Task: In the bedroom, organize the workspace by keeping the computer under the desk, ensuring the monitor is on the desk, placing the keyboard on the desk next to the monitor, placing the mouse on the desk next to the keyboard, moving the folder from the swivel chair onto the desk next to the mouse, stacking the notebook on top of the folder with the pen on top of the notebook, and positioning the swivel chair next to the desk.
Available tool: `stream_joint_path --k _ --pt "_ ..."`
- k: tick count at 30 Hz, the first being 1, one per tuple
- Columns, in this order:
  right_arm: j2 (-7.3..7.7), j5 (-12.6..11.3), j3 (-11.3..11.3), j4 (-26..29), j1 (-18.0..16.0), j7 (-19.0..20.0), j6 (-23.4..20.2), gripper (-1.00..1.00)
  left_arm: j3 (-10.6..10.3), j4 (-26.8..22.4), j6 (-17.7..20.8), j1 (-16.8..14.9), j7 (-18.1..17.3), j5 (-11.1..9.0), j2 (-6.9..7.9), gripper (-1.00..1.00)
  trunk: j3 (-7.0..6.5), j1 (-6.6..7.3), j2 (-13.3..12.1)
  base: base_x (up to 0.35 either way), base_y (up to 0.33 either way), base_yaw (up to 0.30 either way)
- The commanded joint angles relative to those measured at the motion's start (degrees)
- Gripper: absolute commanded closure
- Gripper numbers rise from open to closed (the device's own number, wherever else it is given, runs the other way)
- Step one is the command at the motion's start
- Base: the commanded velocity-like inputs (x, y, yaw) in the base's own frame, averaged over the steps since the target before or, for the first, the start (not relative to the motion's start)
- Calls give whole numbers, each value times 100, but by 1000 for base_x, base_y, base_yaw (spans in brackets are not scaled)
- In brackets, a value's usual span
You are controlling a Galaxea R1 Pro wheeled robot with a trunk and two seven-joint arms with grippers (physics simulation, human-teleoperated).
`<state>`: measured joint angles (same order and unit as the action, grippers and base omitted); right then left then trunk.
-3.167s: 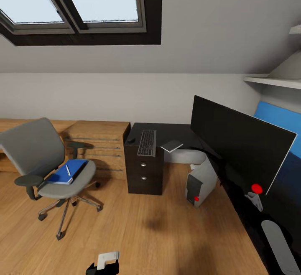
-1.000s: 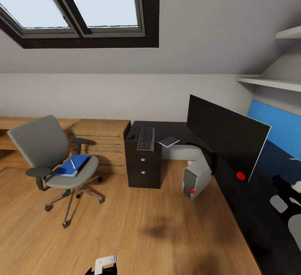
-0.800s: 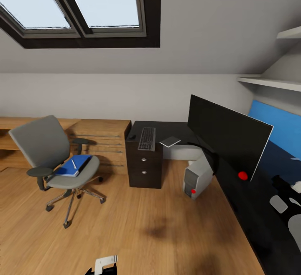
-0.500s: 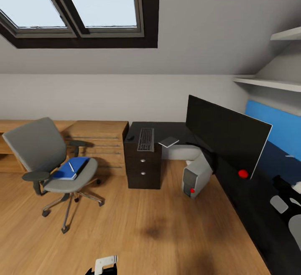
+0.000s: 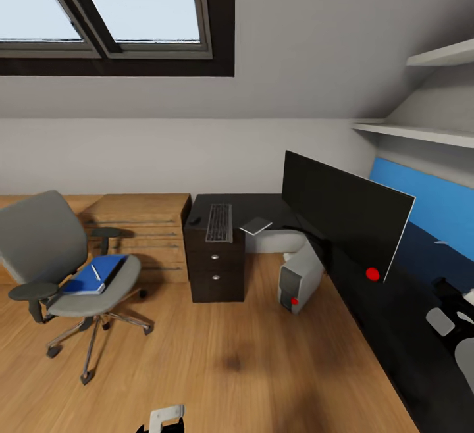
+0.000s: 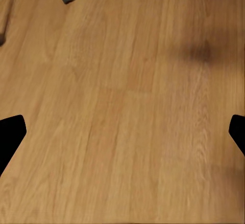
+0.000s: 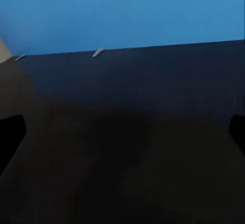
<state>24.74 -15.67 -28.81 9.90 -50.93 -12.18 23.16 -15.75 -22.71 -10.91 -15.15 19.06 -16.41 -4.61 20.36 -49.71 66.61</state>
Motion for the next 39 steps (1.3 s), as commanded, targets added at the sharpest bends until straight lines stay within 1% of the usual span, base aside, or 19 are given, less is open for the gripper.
stream_joint_path --k 1,3,8,12,20,23,24,27,30,33,35,36,39 --pt "3 -59 39 -6 -5 -7 25 -100 -49 3 -23 -6 38 -50 4 -100 7 -2 4 179 0 -2" --pt "5 -59 40 -6 -5 -6 39 -100 -50 4 -21 -6 42 -51 0 -100 7 -2 4 103 0 -1" --pt "19 -52 42 -3 9 -11 303 -100 -44 5 -20 -6 53 -55 1 -100 7 -2 4 43 0 0" --pt "43 -51 42 -5 12 -20 391 -100 -43 11 -21 -6 51 -55 4 -100 7 -2 4 222 0 0" --pt "81 -43 50 -5 13 -6 359 -100 -34 54 -22 -6 40 -55 4 -100 7 -2 4 104 0 0" --pt "122 -42 52 -5 13 -6 313 -100 -34 98 -23 -6 33 -55 4 -100 7 -2 4 264 0 0" --pt "173 -44 54 -5 13 -2 250 -100 -34 158 -24 -6 30 -55 1 -100 7 -2 4 297 0 0" --pt "250 -49 58 -5 13 16 136 -100 -34 216 -25 -6 27 -55 -3 -100 7 -2 4 306 0 0" --pt "274 -45 59 -5 13 26 100 -100 -34 233 -25 -6 25 -55 -7 -100 7 -2 4 249 0 0" --pt "281 -13 71 -5 13 54 92 -100 -34 240 -25 -6 28 -55 -13 -100 7 -2 4 40 0 0" --pt "278 -4 78 -5 13 156 92 -100 -36 241 -28 -6 28 -55 -13 -100 7 -2 4 15 0 0" --pt "277 0 79 -3 13 384 92 -100 -40 241 -31 -6 28 -55 -15 -100 7 -2 4 5 0 0" --pt "282 1 81 1 13 603 92 -100 -45 241 -32 -6 28 -52 -19 -100 7 -2 4 3 0 0"
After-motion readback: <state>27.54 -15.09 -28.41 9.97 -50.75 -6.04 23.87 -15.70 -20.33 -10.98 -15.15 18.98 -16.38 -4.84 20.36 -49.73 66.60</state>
